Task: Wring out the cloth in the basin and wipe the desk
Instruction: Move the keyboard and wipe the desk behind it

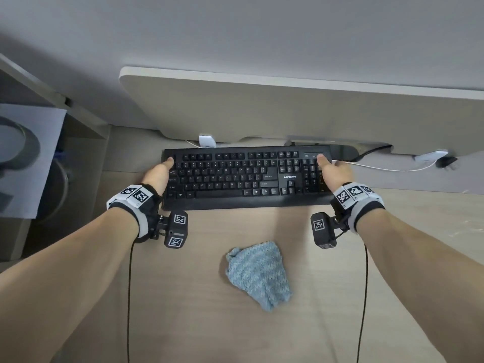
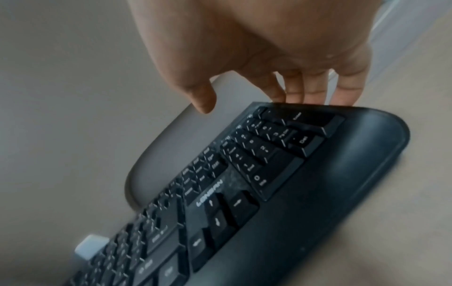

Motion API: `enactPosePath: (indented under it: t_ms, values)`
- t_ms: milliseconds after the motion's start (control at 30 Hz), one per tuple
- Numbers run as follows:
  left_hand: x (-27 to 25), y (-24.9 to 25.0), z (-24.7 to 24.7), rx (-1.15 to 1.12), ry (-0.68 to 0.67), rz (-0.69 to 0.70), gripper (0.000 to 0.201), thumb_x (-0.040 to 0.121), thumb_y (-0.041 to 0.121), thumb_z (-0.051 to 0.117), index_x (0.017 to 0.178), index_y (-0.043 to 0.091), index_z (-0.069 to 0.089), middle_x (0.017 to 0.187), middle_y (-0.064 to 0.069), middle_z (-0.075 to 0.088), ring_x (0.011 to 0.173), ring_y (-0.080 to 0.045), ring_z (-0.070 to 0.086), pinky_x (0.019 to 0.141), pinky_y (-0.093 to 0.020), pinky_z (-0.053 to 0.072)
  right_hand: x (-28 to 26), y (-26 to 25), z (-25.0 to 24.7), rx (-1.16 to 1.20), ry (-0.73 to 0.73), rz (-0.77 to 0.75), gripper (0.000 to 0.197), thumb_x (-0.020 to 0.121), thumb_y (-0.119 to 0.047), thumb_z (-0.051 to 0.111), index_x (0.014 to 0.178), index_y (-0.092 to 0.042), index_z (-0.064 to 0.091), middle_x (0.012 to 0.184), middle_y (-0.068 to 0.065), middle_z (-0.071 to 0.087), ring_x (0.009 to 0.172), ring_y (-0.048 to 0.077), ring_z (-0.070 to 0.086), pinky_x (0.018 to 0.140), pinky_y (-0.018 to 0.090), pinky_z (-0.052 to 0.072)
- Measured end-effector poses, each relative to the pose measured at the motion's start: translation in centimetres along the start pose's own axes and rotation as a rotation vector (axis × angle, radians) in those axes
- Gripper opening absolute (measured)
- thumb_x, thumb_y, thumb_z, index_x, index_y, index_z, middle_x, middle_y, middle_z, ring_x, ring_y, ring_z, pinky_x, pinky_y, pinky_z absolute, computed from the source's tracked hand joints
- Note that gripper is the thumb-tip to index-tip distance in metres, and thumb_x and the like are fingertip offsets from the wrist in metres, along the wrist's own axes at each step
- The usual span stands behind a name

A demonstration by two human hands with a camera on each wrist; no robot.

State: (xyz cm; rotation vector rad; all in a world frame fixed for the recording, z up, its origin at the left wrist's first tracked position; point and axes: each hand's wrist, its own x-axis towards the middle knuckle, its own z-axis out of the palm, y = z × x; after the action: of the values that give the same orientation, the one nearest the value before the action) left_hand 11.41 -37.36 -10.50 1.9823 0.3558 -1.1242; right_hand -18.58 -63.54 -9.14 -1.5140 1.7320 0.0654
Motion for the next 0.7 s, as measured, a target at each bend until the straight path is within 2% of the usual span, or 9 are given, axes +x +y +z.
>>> enactPosePath:
  t_ms: [67, 167, 233, 333, 433, 500, 600, 633, 700]
  values:
    - [0.0, 0.0, -0.8, -0.029, -0.007, 0.003, 0.058, 0.078, 0.060, 0.060, 0.113, 0.013, 0.064, 0.104, -0.009, 0.071, 0.091, -0.028, 0.069, 0.091, -0.045, 0.054, -0.4, 0.4, 0.0, -0.005, 0.009, 0.006, 0.078, 0.083, -0.068, 0.048, 0.131, -0.007, 0.054, 0.140, 0.018, 0.050, 0.126, 0.037, 0.050, 0.108, 0.043, 0.036]
    - [2.4, -1.2, -2.5, 0.023, 0.004, 0.013, 0.090, 0.051, 0.076, 0.067, 0.120, 0.017, 0.063, 0.110, -0.008, 0.072, 0.098, -0.031, 0.069, 0.094, -0.050, 0.052, -1.8, 1.4, -0.3, -0.026, 0.016, 0.014, 0.093, 0.067, -0.082, 0.042, 0.123, -0.010, 0.059, 0.131, 0.017, 0.054, 0.116, 0.036, 0.055, 0.104, 0.046, 0.041]
    - [7.1, -3.5, -3.9, 0.041, 0.039, 0.020, 0.107, 0.035, 0.084, 0.070, 0.122, 0.021, 0.063, 0.112, -0.006, 0.072, 0.101, -0.032, 0.069, 0.094, -0.052, 0.050, -2.9, 2.5, -0.6, -0.036, 0.012, 0.029, 0.096, 0.066, -0.085, 0.041, 0.124, -0.009, 0.057, 0.131, 0.016, 0.053, 0.116, 0.036, 0.055, 0.105, 0.046, 0.041]
    - [6.9, -5.3, -4.9, 0.111, 0.068, 0.056, 0.113, 0.034, 0.089, 0.066, 0.126, 0.023, 0.061, 0.120, -0.004, 0.069, 0.107, -0.030, 0.066, 0.098, -0.052, 0.048, -4.7, 4.8, -1.1, -0.042, 0.022, 0.053, 0.099, 0.071, -0.084, 0.041, 0.131, -0.006, 0.052, 0.137, 0.018, 0.050, 0.122, 0.037, 0.052, 0.107, 0.047, 0.039]
    - [3.0, -6.2, -4.7, 0.146, 0.080, 0.104, 0.100, 0.045, 0.085, 0.057, 0.124, 0.024, 0.059, 0.116, -0.004, 0.068, 0.105, -0.032, 0.066, 0.099, -0.056, 0.047, -6.0, 7.1, -1.7, -0.037, 0.057, 0.091, 0.099, 0.076, -0.082, 0.040, 0.136, -0.003, 0.044, 0.141, 0.021, 0.047, 0.126, 0.039, 0.049, 0.108, 0.047, 0.037]
    - [2.1, -7.8, -4.9, 0.171, 0.077, 0.104, 0.108, 0.040, 0.095, 0.052, 0.123, 0.027, 0.058, 0.116, -0.003, 0.069, 0.105, -0.031, 0.066, 0.097, -0.054, 0.047, -7.2, 8.7, -2.4, -0.050, 0.076, 0.104, 0.098, 0.082, -0.078, 0.038, 0.140, 0.000, 0.039, 0.144, 0.025, 0.043, 0.130, 0.041, 0.046, 0.109, 0.046, 0.035]
    - [4.5, -11.4, -5.8, 0.224, 0.047, 0.064, 0.125, 0.024, 0.106, 0.039, 0.122, 0.032, 0.060, 0.118, -0.001, 0.069, 0.109, -0.029, 0.065, 0.099, -0.052, 0.046, -8.7, 10.9, -3.3, -0.071, 0.054, 0.133, 0.093, 0.089, -0.072, 0.035, 0.142, 0.003, 0.036, 0.146, 0.025, 0.042, 0.132, 0.040, 0.044, 0.107, 0.042, 0.033]
    - [4.2, -12.5, -5.9, 0.241, 0.052, 0.038, 0.127, 0.024, 0.107, 0.034, 0.123, 0.031, 0.060, 0.120, -0.001, 0.069, 0.111, -0.028, 0.065, 0.101, -0.051, 0.044, -9.3, 11.6, -3.6, -0.089, 0.029, 0.132, 0.091, 0.089, -0.071, 0.033, 0.141, 0.003, 0.038, 0.144, 0.025, 0.044, 0.130, 0.039, 0.045, 0.105, 0.041, 0.034]
    - [-0.9, -13.2, -5.6, 0.282, 0.050, -0.009, 0.129, 0.036, 0.107, 0.026, 0.130, 0.025, 0.057, 0.129, -0.001, 0.064, 0.119, -0.028, 0.060, 0.107, -0.049, 0.039, -10.3, 13.3, -4.1, -0.141, -0.028, 0.128, 0.092, 0.088, -0.074, 0.028, 0.138, 0.001, 0.043, 0.141, 0.025, 0.047, 0.127, 0.039, 0.048, 0.103, 0.041, 0.035]
